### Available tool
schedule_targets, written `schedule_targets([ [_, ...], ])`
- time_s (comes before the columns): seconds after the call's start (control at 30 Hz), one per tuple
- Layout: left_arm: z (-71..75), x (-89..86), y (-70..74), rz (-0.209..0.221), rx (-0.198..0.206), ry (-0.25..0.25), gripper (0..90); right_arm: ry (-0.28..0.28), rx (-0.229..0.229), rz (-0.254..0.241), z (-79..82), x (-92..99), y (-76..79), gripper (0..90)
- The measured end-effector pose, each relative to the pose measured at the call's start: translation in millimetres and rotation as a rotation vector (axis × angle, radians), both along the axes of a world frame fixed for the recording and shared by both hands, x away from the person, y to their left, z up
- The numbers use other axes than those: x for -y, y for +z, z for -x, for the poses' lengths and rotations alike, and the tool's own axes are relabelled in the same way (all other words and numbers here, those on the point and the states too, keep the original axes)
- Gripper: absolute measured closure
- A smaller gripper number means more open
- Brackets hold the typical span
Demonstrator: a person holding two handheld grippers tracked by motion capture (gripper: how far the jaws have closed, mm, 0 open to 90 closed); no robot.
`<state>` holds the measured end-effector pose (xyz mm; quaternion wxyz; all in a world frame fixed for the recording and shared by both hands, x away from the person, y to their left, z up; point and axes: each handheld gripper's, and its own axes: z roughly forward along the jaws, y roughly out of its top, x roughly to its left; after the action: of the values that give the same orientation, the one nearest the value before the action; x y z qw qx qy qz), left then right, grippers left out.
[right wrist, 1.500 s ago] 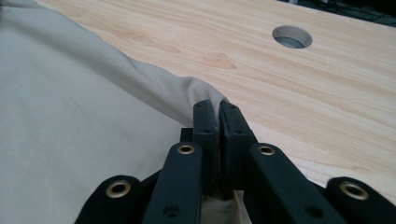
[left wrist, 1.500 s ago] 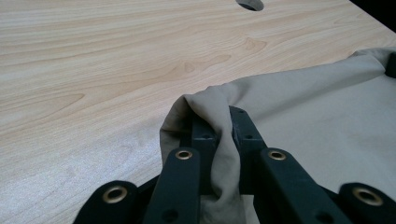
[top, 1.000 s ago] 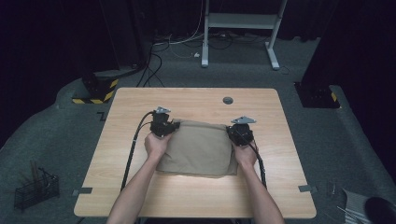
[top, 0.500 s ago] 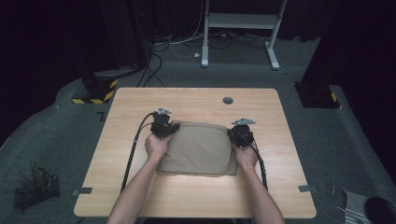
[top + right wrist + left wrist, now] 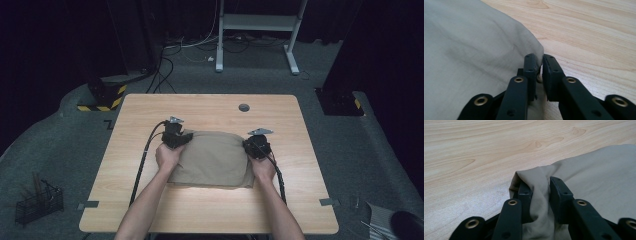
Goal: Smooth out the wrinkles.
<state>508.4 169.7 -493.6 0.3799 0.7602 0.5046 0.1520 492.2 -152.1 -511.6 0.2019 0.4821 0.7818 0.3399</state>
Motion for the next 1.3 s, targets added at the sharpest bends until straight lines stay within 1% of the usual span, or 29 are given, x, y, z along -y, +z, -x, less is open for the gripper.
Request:
schedule_targets([
  [0.1,0.5,-0.8,0.2,-0.011,0.009,0.009,66.5,-0.008,-0.004,-0.008,-0.3,1.1,-0.9,75.9],
  [0.17,1.1,-2.3,-0.8,0.003,0.009,0.026,61.5,-0.013,-0.004,-0.009,-0.1,2.3,-1.4,72.1],
  [0.23,1.5,-3.9,-1.9,0.009,0.011,0.033,57.7,-0.022,-0.011,-0.018,-0.3,4.4,-1.0,68.5],
  [0.3,2.3,-5.1,-2.8,0.011,0.017,0.037,55.3,-0.024,-0.015,-0.030,-0.4,6.6,-1.5,67.1],
  [0.33,2.8,-4.9,-3.4,0.019,0.015,0.042,54.3,-0.025,-0.015,-0.035,-0.4,7.1,-2.1,66.7],
  [0.47,5.5,-6.2,-4.9,0.026,0.015,0.036,54.1,-0.020,-0.019,-0.045,0.2,7.4,-4.0,66.7],
  [0.53,6.9,-6.6,-4.6,0.018,0.012,0.029,54.1,-0.011,-0.024,-0.048,0.9,7.1,-4.9,66.7],
  [0.7,13.4,-5.8,-3.7,-0.003,0.023,0.014,54.3,0.003,-0.030,-0.055,3.9,8.0,-5.6,66.1],
  [0.87,20.9,-7.8,-4.3,0.006,0.023,0.012,54.1,0.009,-0.038,-0.065,8.6,8.5,-6.1,65.0],
  [0.93,23.8,-8.1,-3.8,-0.003,0.029,0.007,54.0,0.021,-0.039,-0.058,10.2,8.8,-5.5,63.8],
  [1.03,29.6,-8.7,-3.8,-0.004,0.033,0.003,53.8,0.029,-0.041,-0.058,14.0,9.4,-5.4,63.1],
  [1.13,36.9,-9.5,-4.7,0.009,0.034,0.000,53.1,0.035,-0.044,-0.059,18.5,10.6,-5.2,62.2],
  [1.3,47.9,-10.7,-4.7,0.013,0.039,-0.004,51.7,0.052,-0.049,-0.046,27.8,11.4,-3.7,60.4],
])
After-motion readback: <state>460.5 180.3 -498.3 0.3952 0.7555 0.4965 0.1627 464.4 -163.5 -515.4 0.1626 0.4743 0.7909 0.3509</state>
